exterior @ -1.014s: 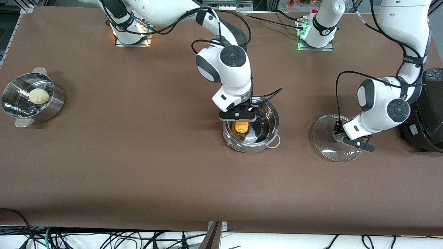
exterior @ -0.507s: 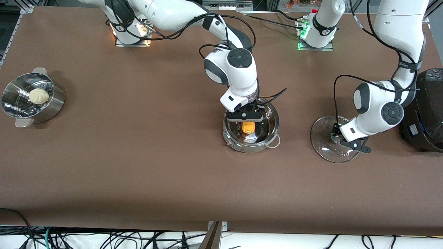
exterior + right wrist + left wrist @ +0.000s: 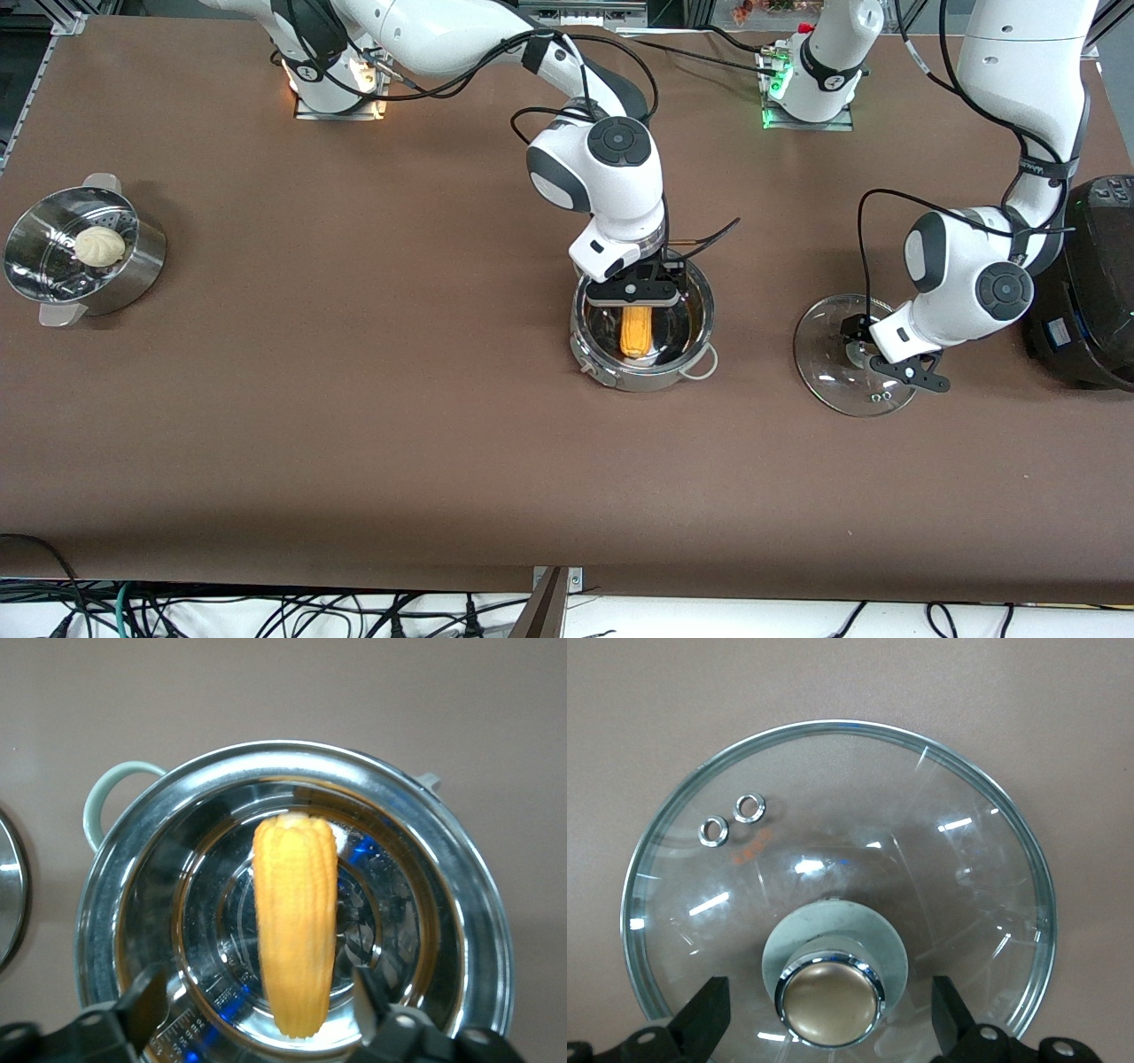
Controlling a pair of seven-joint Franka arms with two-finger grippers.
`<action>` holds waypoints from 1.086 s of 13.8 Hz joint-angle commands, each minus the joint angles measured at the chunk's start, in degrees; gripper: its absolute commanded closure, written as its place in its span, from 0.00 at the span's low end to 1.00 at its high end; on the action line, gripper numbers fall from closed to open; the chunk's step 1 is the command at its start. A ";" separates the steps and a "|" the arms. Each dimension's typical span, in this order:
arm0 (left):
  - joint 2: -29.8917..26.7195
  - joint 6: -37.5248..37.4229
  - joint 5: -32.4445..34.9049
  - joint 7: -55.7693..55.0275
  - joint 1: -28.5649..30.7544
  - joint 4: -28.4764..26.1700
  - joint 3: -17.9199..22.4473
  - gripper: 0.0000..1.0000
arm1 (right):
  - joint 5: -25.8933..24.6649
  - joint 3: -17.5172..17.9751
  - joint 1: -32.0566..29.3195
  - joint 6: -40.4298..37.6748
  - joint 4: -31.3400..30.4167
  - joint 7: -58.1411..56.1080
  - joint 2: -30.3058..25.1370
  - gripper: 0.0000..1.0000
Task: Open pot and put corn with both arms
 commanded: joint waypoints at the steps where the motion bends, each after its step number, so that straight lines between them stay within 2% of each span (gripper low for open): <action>1: -5.63 -0.75 -0.71 1.04 1.29 -4.00 0.13 0.00 | -1.20 -0.95 0.55 -2.21 2.31 0.89 0.53 0.00; 4: -9.94 -1.02 -0.71 0.95 2.52 -7.25 0.13 0.00 | -1.12 -2.80 -0.24 -7.48 2.23 -2.61 -2.18 0.00; 8: -12.41 -0.58 -1.33 0.86 3.85 -7.26 0.13 0.00 | -0.59 -3.07 -5.06 -16.88 2.14 -10.26 -7.55 0.00; 10: -16.35 -1.54 -0.63 1.21 3.85 -7.09 0.22 0.00 | -0.42 -3.33 -7.69 -22.06 1.70 -14.73 -9.83 0.00; 13: -22.51 -10.73 3.66 1.21 3.85 -4.11 -0.04 0.00 | 0.98 -3.33 -13.49 -26.83 0.04 -22.20 -12.91 0.00; 15: -24.81 -19.51 6.40 1.13 3.85 1.15 -0.48 0.00 | 1.70 -3.42 -17.80 -29.55 -0.58 -28.08 -14.14 0.00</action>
